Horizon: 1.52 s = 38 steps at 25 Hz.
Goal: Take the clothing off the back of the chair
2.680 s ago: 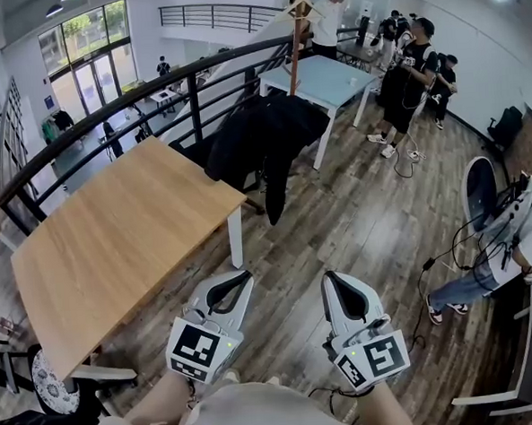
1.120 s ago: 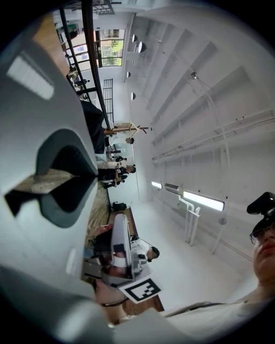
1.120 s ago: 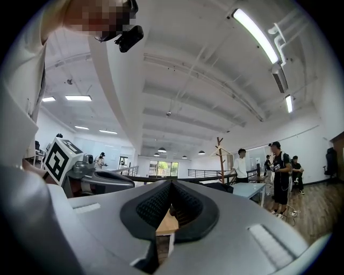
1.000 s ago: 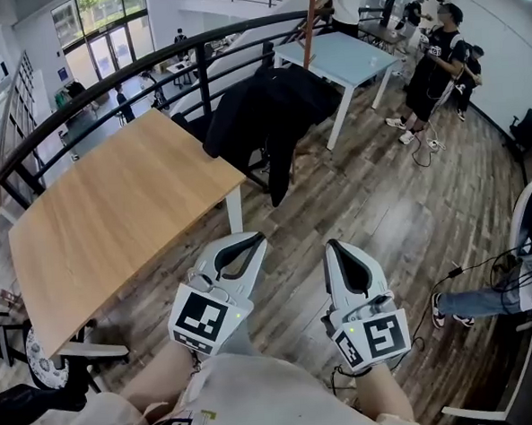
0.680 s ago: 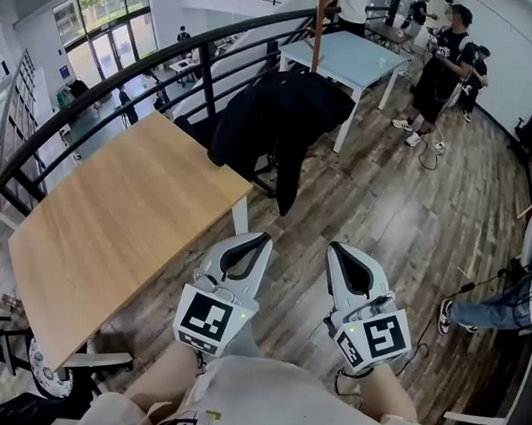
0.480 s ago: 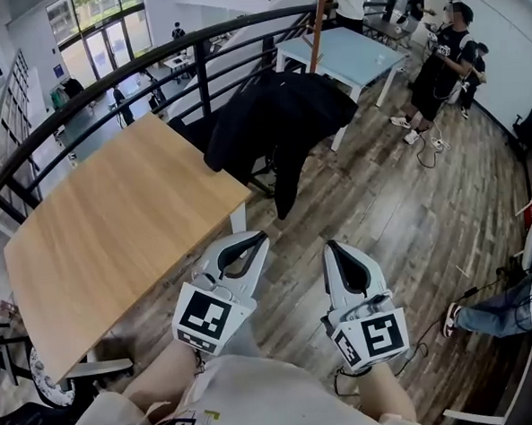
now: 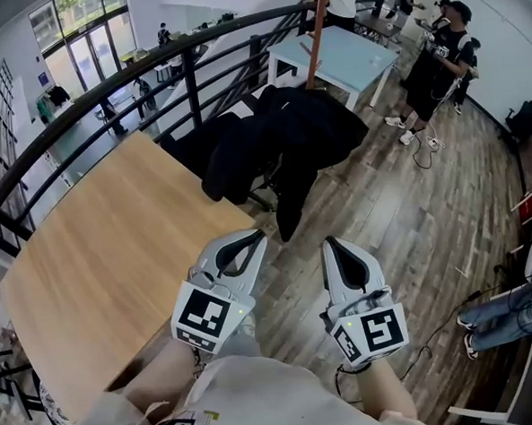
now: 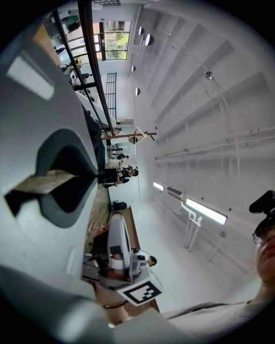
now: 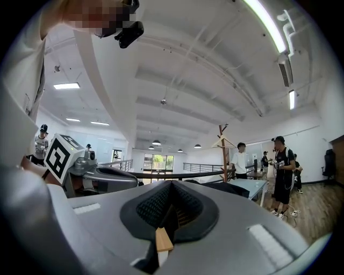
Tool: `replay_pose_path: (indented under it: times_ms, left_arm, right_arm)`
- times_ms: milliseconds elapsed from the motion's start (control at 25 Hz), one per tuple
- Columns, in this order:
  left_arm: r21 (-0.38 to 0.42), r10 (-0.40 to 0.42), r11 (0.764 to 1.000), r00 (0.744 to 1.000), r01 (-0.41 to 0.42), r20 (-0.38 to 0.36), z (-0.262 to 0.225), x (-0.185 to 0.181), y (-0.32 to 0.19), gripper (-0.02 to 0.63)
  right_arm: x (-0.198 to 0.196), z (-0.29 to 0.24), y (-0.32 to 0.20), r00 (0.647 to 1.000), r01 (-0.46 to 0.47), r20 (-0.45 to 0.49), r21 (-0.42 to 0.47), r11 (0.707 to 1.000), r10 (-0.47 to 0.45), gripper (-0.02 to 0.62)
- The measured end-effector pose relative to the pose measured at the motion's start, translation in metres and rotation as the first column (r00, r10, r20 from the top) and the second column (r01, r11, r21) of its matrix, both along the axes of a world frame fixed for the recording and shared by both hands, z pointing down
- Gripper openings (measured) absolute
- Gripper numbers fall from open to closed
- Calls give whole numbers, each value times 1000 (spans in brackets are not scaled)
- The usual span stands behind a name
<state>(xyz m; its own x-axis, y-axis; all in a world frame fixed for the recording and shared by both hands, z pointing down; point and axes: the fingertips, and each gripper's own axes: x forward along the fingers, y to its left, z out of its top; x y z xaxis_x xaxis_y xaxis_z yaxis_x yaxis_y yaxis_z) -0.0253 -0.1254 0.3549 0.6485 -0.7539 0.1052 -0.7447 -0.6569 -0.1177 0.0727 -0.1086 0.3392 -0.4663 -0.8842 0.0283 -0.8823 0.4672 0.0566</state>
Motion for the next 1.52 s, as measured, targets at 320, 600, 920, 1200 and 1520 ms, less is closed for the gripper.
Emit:
replay_pose_path:
  times_ms: [320, 600, 920, 1200, 1520]
  left_arm:
    - [15, 62, 998, 998, -63, 9, -5, -30, -72, 2]
    - [12, 84, 996, 996, -84, 3, -4, -34, -101, 2]
    - [-10, 68, 998, 998, -68, 3, 0, -28, -116, 2]
    - [-18, 28, 999, 1000, -28, -10, -3, -13, -124, 2]
    - [-21, -2, 1000, 1000, 2, -3, -2, 3, -136, 2]
  right_arm:
    - [-28, -18, -67, 999, -44, 22, 37, 998, 44, -1]
    - [-35, -13, -93, 998, -65, 13, 20, 998, 65, 0]
    - [-21, -13, -111, 997, -73, 36, 8, 997, 73, 0]
    - [-3, -12, -122, 998, -41, 44, 4, 999, 40, 9]
    - [11, -12, -137, 999, -9, 38, 2, 1000, 9, 21]
